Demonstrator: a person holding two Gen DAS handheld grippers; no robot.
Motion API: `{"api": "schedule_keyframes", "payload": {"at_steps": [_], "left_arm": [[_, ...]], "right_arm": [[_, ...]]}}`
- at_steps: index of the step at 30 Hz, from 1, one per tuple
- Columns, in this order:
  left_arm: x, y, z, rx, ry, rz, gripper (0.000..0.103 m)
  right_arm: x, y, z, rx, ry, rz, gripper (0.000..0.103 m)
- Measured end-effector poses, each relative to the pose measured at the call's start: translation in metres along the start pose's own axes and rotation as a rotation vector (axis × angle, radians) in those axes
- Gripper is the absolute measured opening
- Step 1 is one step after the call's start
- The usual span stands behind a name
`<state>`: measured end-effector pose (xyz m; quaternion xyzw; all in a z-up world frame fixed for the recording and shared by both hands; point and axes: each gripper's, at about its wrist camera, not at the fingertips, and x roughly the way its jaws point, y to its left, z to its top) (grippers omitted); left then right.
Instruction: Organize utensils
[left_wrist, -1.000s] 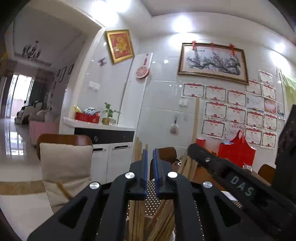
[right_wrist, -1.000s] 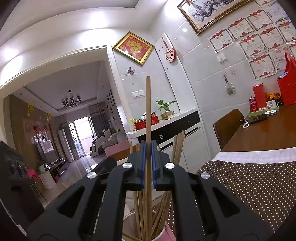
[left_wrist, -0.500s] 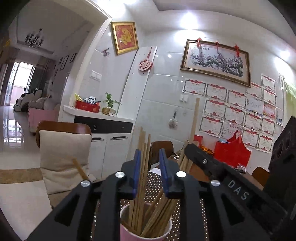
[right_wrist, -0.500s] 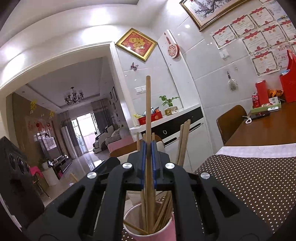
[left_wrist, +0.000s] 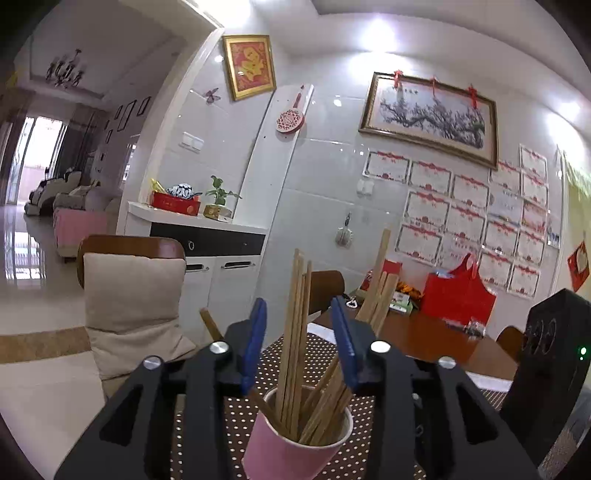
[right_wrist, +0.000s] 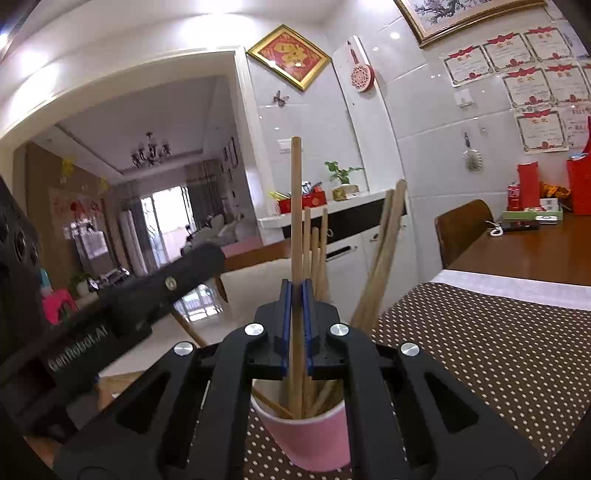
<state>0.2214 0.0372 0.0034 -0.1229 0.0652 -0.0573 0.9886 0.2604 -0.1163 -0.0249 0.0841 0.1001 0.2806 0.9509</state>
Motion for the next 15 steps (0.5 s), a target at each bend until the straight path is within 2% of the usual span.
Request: {"api": "schedule_keyframes", "payload": {"at_steps": [2,4,5,6,15], "left_arm": [[0.000,-0.002,0.001,0.013,0.010,0.000,0.040],[-0.002,-0.004,0.002,0.018,0.020,-0.007,0.045],[-0.003,-0.004,0.002,0.022,0.025,-0.010,0.046],[-0.006,-0.005,0.002,0.028,0.020,-0.005,0.048],[-0.037,-0.006,0.013,0.054,0.011,-0.008,0.056]], "right_arm": [[-0.004,0.000,-0.001,0.003,0.005,-0.013,0.007],[-0.008,0.000,-0.002,0.007,0.014,-0.026,0.022],[-0.010,0.001,-0.002,0.009,0.016,-0.029,0.052],[-0.014,0.001,-0.003,0.014,0.007,-0.028,0.065],[-0.047,0.014,0.007,-0.018,-0.032,-0.088,0.065]]}}
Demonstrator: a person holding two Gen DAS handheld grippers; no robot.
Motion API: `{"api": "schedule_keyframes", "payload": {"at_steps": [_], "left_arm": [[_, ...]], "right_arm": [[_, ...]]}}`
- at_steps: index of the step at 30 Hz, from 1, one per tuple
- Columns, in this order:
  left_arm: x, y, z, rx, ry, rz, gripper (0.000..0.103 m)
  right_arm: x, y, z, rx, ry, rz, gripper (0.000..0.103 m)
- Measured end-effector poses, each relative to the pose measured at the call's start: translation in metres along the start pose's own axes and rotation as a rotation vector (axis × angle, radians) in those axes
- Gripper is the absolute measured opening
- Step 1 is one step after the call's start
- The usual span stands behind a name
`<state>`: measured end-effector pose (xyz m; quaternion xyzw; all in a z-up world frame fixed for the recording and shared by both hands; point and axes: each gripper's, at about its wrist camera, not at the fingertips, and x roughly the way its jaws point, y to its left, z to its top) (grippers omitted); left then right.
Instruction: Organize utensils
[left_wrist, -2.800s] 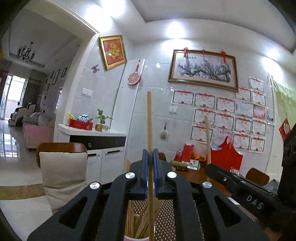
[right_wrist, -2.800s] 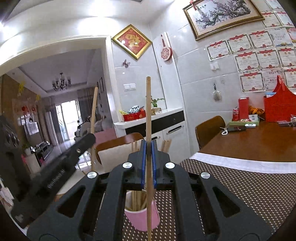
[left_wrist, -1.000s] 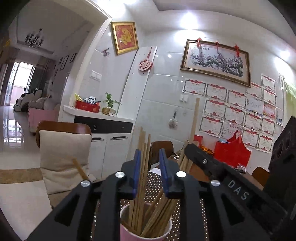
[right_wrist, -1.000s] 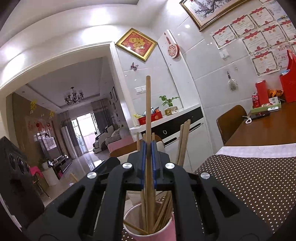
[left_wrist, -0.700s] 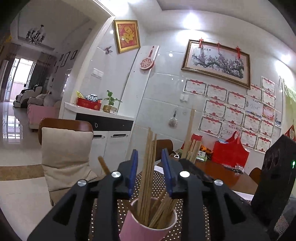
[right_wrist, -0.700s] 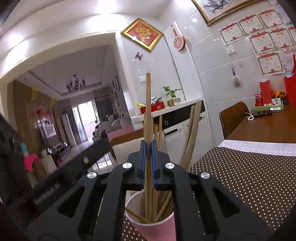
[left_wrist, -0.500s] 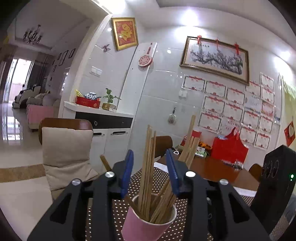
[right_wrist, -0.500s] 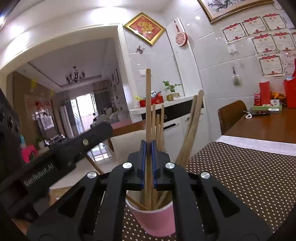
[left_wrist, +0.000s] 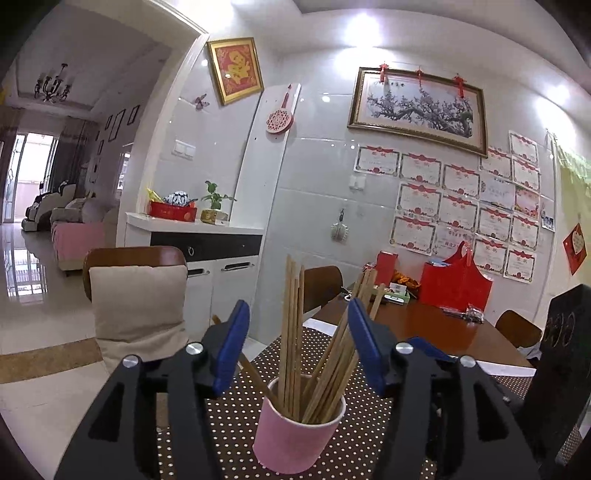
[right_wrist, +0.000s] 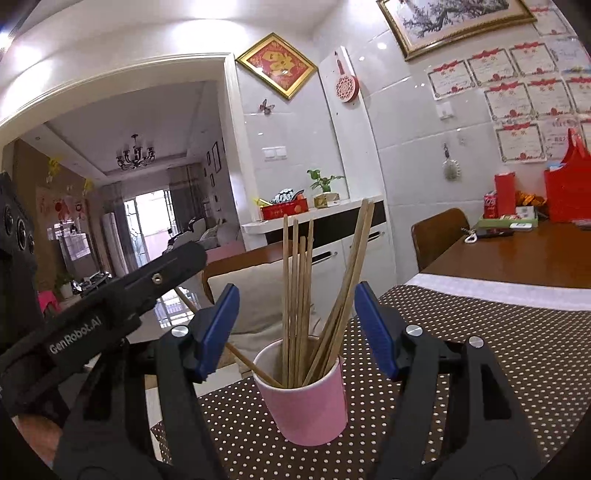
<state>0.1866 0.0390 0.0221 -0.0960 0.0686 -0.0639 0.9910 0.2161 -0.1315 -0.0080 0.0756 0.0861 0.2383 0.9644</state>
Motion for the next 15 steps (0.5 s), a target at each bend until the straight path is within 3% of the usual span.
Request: {"api": "schedule_keyframes", "payload": {"at_steps": [6,15], "left_arm": [[-0.032,-0.009,0.008,0.043,-0.003,0.004,0.060],[-0.082,-0.036,0.012,0.138,-0.016,-0.007,0.068]], "right_arm": [[-0.038,0.013,0.005,-0.055,-0.012,-0.123,0.068],[-0.097,0.026,0.009,-0.053,-0.028,-0.240,0.079]]}}
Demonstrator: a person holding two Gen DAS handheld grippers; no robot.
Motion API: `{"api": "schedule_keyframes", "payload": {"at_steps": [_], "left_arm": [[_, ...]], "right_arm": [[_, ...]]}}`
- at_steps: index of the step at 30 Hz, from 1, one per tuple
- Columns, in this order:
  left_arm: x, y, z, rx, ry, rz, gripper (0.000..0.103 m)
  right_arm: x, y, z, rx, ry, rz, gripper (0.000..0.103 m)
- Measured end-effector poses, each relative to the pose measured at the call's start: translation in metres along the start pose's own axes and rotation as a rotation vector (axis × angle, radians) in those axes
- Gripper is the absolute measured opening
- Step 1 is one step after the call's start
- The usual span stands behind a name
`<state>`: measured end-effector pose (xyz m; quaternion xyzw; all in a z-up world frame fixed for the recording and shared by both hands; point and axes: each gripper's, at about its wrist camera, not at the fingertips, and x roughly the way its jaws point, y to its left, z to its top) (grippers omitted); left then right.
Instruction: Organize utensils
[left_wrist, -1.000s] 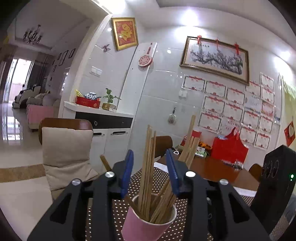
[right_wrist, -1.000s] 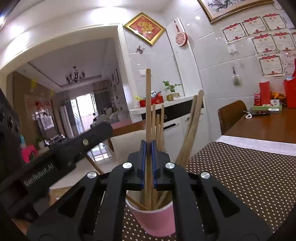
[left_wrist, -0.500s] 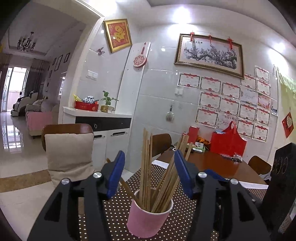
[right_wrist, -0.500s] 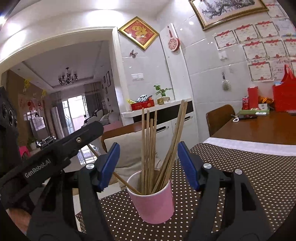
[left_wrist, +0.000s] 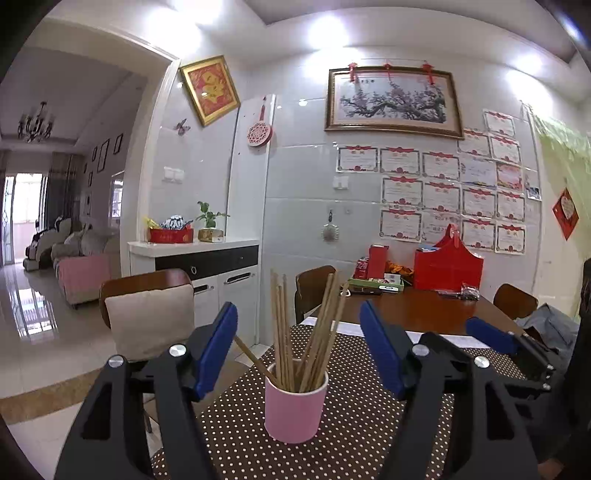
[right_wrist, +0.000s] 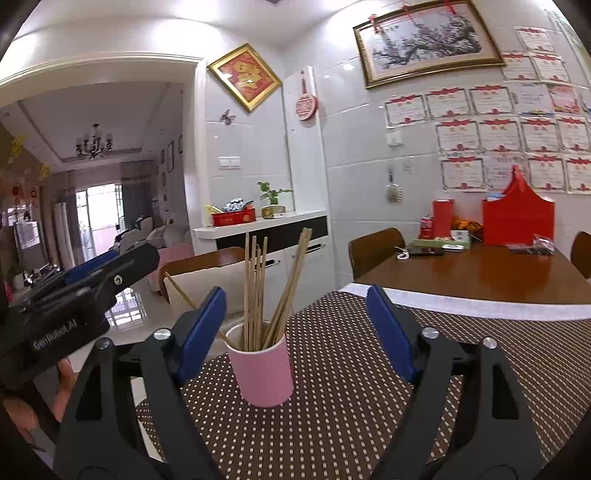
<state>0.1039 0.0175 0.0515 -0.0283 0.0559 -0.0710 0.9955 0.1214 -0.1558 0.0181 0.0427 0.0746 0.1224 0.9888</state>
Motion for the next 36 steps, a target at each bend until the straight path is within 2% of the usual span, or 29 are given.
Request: {"api": "schedule_keyframes", "payload": {"at_steps": [3,13,27,36], "left_arm": [[-0.015,-0.005,0.004,0.007,-0.004,-0.009,0.069],[-0.052,-0.018,0.014,0.027,-0.010,-0.008,0.069],[-0.088,-0.043,0.019,0.116,-0.090,0.040,0.072],[-0.091,-0.052,0.021,0.123,-0.102,0.015,0.074]], "right_arm": [[-0.017,0.002,0.001,0.005,-0.002,-0.020,0.083],[-0.064,-0.002,0.005,0.027,-0.048,-0.101,0.088],[-0.089,0.008,0.005,-0.030,-0.087,-0.131,0.090],[-0.096,0.004,0.005,-0.029,-0.093,-0.157,0.090]]}}
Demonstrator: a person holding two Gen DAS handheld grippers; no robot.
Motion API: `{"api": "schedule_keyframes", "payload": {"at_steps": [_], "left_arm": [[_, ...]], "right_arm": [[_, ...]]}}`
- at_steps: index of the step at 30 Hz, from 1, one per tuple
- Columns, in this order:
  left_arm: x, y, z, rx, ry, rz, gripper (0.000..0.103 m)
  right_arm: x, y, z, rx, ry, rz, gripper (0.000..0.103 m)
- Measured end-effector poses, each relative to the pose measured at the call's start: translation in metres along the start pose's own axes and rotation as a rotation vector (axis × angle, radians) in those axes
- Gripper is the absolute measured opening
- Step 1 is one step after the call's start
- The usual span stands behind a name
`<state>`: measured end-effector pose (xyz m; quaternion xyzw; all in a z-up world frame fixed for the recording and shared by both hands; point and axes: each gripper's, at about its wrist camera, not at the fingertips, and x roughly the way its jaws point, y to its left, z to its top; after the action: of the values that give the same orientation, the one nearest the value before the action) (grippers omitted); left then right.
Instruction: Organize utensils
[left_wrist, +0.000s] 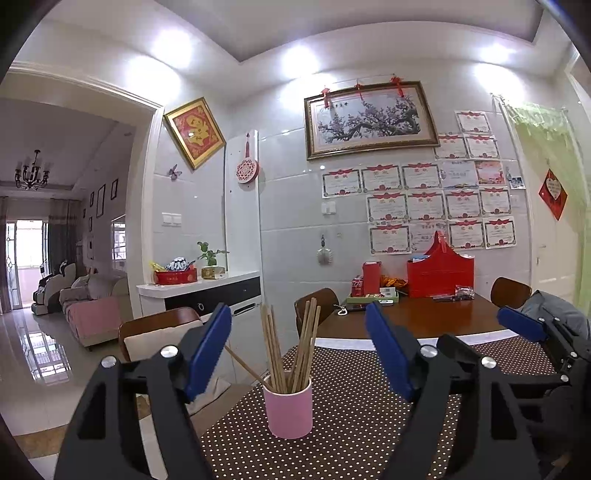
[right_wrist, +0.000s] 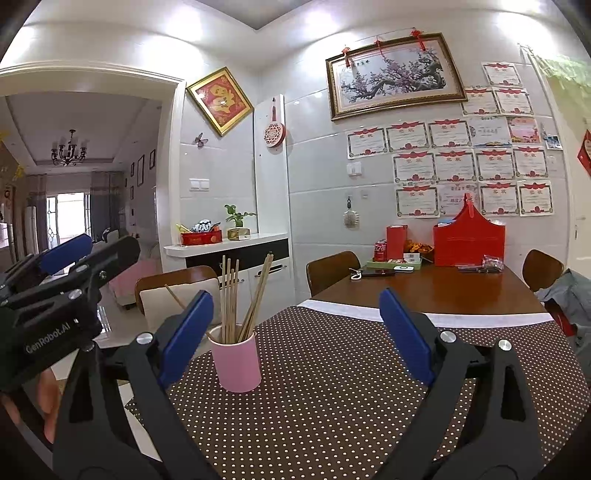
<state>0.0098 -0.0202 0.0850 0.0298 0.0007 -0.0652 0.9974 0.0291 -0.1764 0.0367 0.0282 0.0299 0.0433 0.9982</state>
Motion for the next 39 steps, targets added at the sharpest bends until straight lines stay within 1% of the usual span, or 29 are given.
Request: {"api": "schedule_keyframes", "payload": {"at_steps": [9,21,39], "left_arm": [[0.000,-0.002,-0.001,-0.014,0.003,-0.010,0.074],[0.001,-0.010,-0.004,0.015,0.010,-0.018,0.074],[0.001,-0.012,-0.006,0.019,0.013,-0.016,0.074]], "right_arm": [[-0.004,-0.001,-0.002,0.013,0.003,-0.005,0.091],[0.000,-0.004,-0.004,0.023,0.018,-0.008,0.091],[0.002,-0.002,-0.007,0.031,0.026,-0.009,0.091]]}}
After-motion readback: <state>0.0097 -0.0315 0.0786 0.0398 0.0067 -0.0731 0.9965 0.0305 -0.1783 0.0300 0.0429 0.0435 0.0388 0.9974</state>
